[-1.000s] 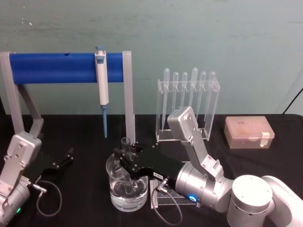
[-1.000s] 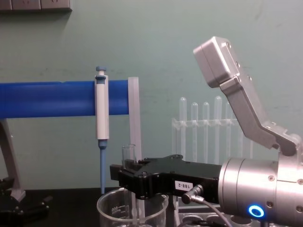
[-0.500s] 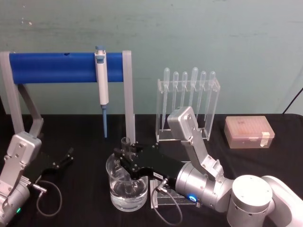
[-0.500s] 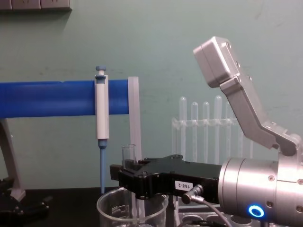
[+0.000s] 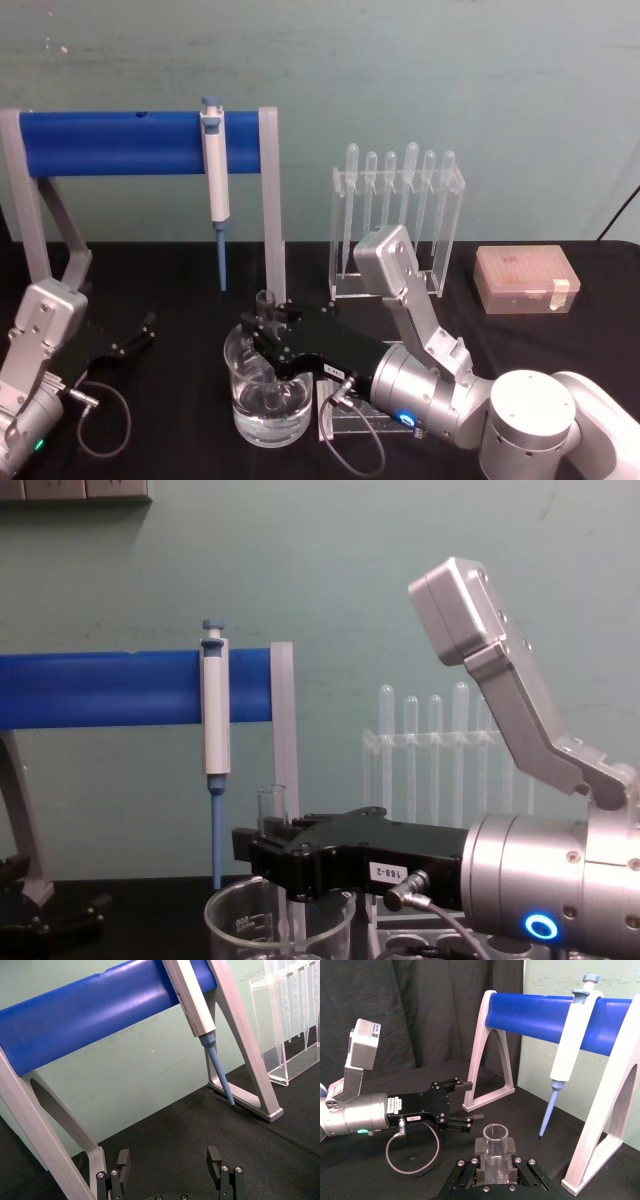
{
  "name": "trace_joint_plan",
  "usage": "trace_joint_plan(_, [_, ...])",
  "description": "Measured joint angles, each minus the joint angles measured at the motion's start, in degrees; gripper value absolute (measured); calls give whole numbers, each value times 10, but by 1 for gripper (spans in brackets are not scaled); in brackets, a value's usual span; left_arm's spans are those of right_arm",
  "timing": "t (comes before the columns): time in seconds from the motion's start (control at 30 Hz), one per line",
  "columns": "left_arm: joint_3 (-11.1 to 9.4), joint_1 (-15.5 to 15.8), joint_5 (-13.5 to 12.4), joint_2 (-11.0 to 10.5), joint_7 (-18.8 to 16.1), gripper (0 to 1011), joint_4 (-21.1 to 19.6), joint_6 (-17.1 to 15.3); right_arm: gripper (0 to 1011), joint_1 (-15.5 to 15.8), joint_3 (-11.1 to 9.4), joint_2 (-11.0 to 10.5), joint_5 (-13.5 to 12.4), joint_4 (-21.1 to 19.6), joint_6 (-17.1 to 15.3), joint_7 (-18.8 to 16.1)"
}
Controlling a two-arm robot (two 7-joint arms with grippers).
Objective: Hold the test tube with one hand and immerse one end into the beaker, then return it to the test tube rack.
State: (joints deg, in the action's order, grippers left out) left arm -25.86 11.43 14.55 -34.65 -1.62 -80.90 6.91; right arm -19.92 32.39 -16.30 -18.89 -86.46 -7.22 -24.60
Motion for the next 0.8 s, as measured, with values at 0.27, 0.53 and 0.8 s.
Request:
trace_joint_plan(0.27, [0, 0, 0, 0, 0, 1000, 0, 0, 225, 0, 0, 0, 0, 0, 0, 0])
trace_joint_plan(0.53, [0, 0, 0, 0, 0, 1000, 0, 0, 225, 0, 0, 0, 0, 0, 0, 0])
trace_joint_plan(0.8, [0, 0, 0, 0, 0, 1000, 0, 0, 225, 0, 0, 0, 0, 0, 0, 0])
